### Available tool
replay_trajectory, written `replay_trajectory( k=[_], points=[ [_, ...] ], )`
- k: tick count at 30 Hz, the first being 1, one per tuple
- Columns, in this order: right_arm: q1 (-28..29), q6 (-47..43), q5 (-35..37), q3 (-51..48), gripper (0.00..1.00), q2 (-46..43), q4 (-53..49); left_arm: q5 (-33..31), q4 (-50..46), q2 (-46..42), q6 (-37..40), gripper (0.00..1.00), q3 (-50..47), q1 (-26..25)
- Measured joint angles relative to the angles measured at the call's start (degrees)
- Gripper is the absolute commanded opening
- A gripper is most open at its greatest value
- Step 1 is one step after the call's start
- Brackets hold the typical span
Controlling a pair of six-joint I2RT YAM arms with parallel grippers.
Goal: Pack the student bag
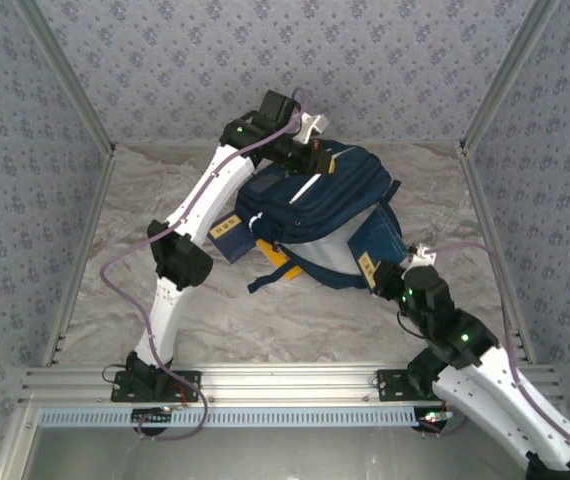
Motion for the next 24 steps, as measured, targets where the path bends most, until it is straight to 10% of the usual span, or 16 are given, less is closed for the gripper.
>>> replay_trajectory(
  k=[9,24],
  points=[
    [-18.27,13.79,-27.54,-10.19,0.00,20.11,36.02,2.69,1.79,-0.02,-2.69,0.00,-1.07,0.15],
    [-18.08,23.58,-31.23,-4.79,0.00,38.82,58.53,2.89,3.41,-0.04,-5.46,0.00,-1.68,0.00]
  ],
)
